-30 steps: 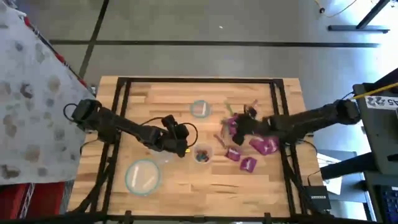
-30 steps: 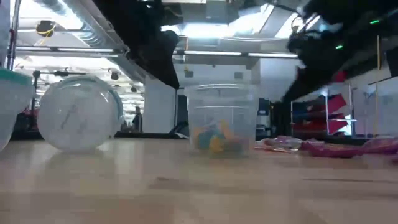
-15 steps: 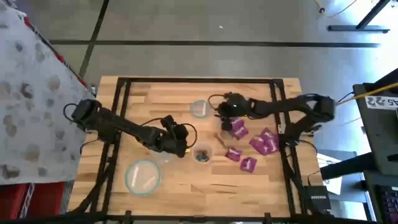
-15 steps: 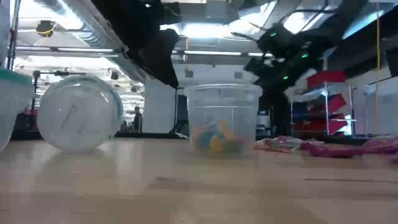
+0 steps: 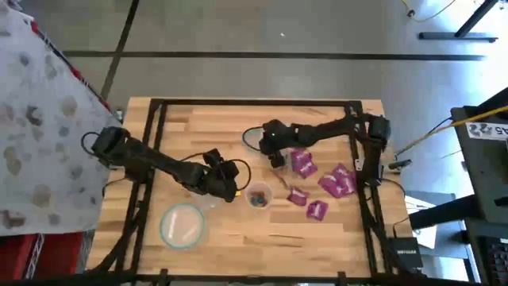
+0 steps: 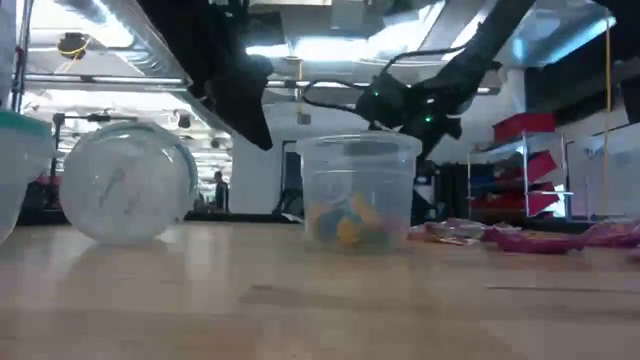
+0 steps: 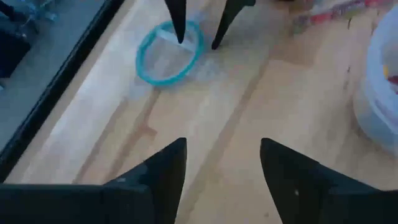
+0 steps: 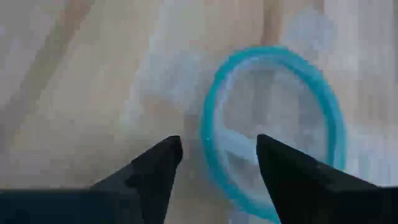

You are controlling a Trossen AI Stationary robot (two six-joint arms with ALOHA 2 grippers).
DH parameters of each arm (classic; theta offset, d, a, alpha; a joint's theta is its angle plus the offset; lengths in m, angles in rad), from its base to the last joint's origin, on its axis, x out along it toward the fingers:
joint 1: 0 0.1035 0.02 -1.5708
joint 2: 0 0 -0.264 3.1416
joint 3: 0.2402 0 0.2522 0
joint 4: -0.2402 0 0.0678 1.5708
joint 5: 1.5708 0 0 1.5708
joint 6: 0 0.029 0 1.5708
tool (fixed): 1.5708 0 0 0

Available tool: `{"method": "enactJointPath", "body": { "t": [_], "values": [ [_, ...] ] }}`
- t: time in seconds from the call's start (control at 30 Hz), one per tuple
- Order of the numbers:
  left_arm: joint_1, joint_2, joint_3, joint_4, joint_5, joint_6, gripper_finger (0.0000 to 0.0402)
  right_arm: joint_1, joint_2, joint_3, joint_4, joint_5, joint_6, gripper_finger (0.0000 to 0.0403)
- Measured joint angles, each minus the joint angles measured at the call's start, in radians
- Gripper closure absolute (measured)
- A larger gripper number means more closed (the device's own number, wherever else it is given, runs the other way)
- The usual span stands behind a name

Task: Sort candy
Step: Close the top small transparent bin

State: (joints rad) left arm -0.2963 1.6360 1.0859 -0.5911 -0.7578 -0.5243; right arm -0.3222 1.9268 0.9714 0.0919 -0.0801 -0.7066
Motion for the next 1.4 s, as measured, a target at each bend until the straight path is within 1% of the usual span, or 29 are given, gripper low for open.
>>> {"method": "enactJointPath", "body": {
  "t": [0.2, 0.33, 0.57, 0.63, 0.7, 0.93, 0.97, 1.0, 1.1, 1.17, 1.3, 1.4],
  "values": [
    [-0.021, 0.000, 0.000, 0.005, -0.003, -0.023, 0.0213, 0.039, 0.047, 0.000, 0.112, 0.040, -0.014, 0.0209],
    [-0.035, 0.000, 0.000, 0.005, -0.004, -0.030, 0.0213, 0.067, 0.069, 0.001, 0.167, 0.091, -0.015, 0.0210],
    [-0.045, 0.000, 0.000, 0.005, -0.008, -0.040, 0.0213, 0.066, 0.085, 0.001, 0.205, 0.084, 0.039, 0.0216],
    [-0.050, 0.000, 0.000, 0.005, -0.009, -0.045, 0.0213, 0.065, 0.085, 0.000, 0.205, 0.079, 0.057, 0.0231],
    [-0.051, 0.000, 0.000, 0.006, -0.012, -0.046, 0.0213, 0.066, 0.086, 0.000, 0.201, 0.078, 0.076, 0.0254],
    [-0.050, 0.000, 0.000, 0.008, -0.018, -0.055, 0.0213, 0.068, 0.122, 0.004, 0.217, 0.076, 0.150, 0.0369],
    [-0.051, 0.000, 0.000, 0.008, -0.018, -0.059, 0.0213, 0.068, 0.123, 0.004, 0.220, 0.077, 0.156, 0.0381],
    [-0.051, 0.000, 0.000, 0.008, -0.018, -0.065, 0.0213, 0.069, 0.122, 0.003, 0.219, 0.077, 0.160, 0.0386],
    [-0.051, 0.000, 0.000, 0.006, -0.018, -0.076, 0.0213, 0.069, 0.103, 0.001, 0.218, 0.090, 0.208, 0.0385],
    [-0.051, 0.000, 0.000, 0.007, -0.018, -0.078, 0.0213, 0.070, 0.081, -0.001, 0.191, 0.131, 0.211, 0.0389],
    [-0.052, 0.000, 0.000, 0.006, -0.018, -0.083, 0.0213, 0.069, 0.003, -0.008, 0.099, 0.200, 0.216, 0.0402],
    [-0.057, 0.000, 0.000, 0.004, -0.019, -0.084, 0.0213, 0.077, -0.092, -0.007, 0.021, 0.221, 0.229, 0.0398]
  ]
}}
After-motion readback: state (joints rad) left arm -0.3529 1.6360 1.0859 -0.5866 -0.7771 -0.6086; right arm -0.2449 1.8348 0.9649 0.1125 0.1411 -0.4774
